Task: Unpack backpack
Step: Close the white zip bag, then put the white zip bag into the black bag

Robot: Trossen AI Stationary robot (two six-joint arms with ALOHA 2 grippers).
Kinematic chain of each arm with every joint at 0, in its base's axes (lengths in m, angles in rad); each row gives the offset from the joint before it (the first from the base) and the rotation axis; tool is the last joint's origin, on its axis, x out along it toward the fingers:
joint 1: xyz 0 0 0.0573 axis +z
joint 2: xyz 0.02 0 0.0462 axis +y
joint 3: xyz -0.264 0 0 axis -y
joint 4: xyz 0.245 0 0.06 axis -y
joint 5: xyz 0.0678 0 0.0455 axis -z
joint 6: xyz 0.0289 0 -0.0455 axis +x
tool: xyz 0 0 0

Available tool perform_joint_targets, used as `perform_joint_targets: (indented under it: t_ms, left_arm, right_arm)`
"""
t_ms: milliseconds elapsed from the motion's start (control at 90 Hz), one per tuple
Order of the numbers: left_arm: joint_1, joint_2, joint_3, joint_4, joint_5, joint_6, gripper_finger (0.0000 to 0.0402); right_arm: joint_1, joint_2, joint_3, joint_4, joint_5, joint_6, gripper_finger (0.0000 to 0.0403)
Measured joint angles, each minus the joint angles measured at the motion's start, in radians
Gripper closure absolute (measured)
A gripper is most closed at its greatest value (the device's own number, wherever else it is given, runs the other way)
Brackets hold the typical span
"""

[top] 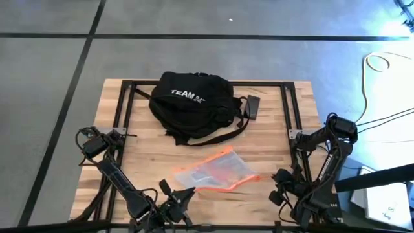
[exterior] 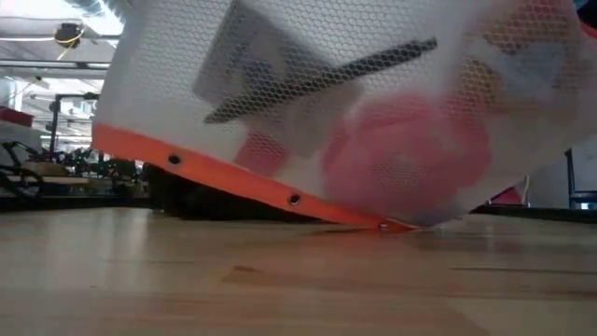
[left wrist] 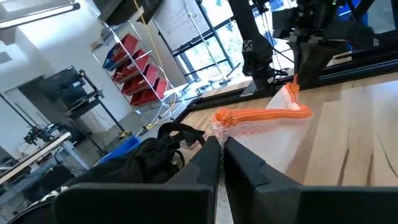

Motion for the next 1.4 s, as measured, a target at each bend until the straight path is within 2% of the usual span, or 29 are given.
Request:
perform_joint_targets:
  t_ms: [289, 367, 467, 556, 633, 811, 911, 1011, 1189, 1278, 1400]
  left_arm:
    - [0.000, 0.000, 0.000, -0.026, 0.002, -0.037, 0.0402]
    - [0.000, 0.000, 0.000, -0.027, 0.001, -0.039, 0.0402]
    - [0.000, 0.000, 0.000, -0.027, 0.001, -0.042, 0.0402]
    - [0.000, 0.000, 0.000, -0.026, 0.001, -0.046, 0.0402]
    - [0.002, 0.000, 0.000, -0.026, 0.001, -0.061, 0.0402]
    - [0.002, 0.000, 0.000, -0.026, 0.021, -0.068, 0.0402]
    - [0.002, 0.000, 0.000, -0.027, 0.024, -0.069, 0.0402]
    - [0.002, 0.000, 0.000, -0.027, 0.024, -0.067, 0.0402]
    - [0.002, 0.000, 0.000, -0.035, 0.027, -0.067, 0.0402]
    - [0.002, 0.000, 0.000, -0.036, 0.027, -0.074, 0.0402]
    - [0.002, 0.000, 0.000, -0.041, 0.029, -0.083, 0.0402]
  right_arm:
    - [0.028, 0.000, 0.000, -0.014, -0.136, 0.002, 0.0402]
    - [0.035, 0.000, 0.000, 0.012, -0.103, -0.006, 0.0400]
    - [0.035, 0.000, 0.000, 0.096, 0.006, -0.062, 0.0382]
    - [0.020, 0.009, 0.000, 0.183, 0.138, -0.153, 0.0350]
    - [0.005, 0.029, 0.000, 0.231, 0.205, -0.244, 0.0314]
    - [-0.041, 0.114, 0.000, 0.318, 0.224, -0.416, 0.0214]
    - [-0.068, 0.179, 0.000, 0.415, 0.224, -0.585, 0.0160]
    - [-0.094, 0.219, 0.000, 0.425, 0.223, -0.657, 0.0127]
    - [-0.121, 0.248, 0.000, 0.345, 0.226, -0.638, 0.0122]
    - [-0.133, 0.250, 0.000, 0.354, 0.286, -0.640, 0.0132]
    - [-0.147, 0.250, 0.000, 0.443, 0.362, -0.755, 0.0149]
